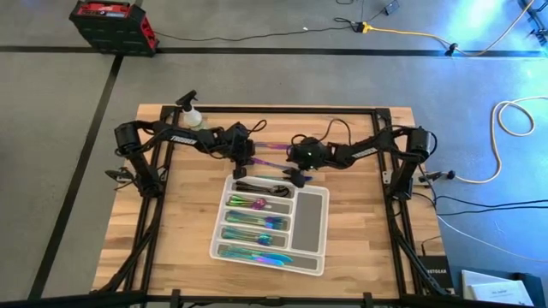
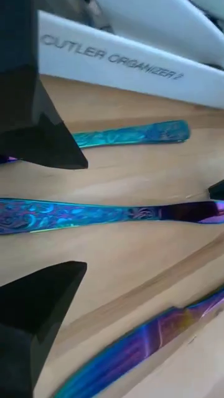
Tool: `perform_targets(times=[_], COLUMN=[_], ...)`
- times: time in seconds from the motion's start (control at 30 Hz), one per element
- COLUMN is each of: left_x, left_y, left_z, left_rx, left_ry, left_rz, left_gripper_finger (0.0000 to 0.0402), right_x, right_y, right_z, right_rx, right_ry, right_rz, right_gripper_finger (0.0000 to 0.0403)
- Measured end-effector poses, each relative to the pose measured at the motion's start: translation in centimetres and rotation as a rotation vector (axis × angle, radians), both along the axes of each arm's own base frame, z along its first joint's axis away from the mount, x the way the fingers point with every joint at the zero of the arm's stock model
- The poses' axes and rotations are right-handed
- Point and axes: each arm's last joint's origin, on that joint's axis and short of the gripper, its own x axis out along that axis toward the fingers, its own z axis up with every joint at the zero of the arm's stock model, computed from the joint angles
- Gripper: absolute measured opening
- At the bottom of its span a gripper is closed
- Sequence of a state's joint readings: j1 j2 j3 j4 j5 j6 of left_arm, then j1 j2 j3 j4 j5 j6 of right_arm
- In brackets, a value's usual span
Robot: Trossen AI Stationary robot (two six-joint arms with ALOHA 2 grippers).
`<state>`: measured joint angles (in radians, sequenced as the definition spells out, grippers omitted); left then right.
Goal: Sort silverware
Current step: Put the purple knife into the white silverware tray
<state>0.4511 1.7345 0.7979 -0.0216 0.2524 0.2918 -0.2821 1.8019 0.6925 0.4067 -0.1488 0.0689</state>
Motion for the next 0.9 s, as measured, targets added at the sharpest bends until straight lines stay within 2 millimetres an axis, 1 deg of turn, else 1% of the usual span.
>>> perform_targets(times=[0.17, 0.3, 0.47, 0.57, 0.7, 0.9], left_x=[0.0, 0.0, 0.1, 0.1, 0.2, 0.0], left_y=[0.0, 0.0, -0.1, -0.1, 0.0, 0.4], left_z=[-0.3, -0.3, -0.3, 0.2, 1.1, 0.6], left_rx=[-0.022, -0.022, -0.035, -0.019, 0.03, 0.047], left_ry=[0.009, 0.012, 0.01, -0.005, -0.052, -0.028], left_rz=[0.013, 0.014, 0.034, 0.045, 0.033, 0.027], left_gripper_finger=[0.0, 0.0, 0.0, 0.0, 0.0, 0.0], right_x=[-1.0, -1.9, -2.1, -2.1, -2.2, -2.3], right_y=[0.2, -0.3, -0.5, -0.5, -0.5, -0.5], right_z=[-0.6, -1.2, -1.2, -1.3, -1.4, -1.7], right_rx=[-0.046, -0.014, -0.021, -0.028, -0.023, -0.045], right_ry=[-0.045, -0.026, -0.023, -0.017, 0.0, 0.024], right_rz=[0.017, -0.011, 0.021, 0.038, 0.038, 0.044], right_gripper_finger=[0.0219, 0.02, 0.0162, 0.0147, 0.0143, 0.0143])
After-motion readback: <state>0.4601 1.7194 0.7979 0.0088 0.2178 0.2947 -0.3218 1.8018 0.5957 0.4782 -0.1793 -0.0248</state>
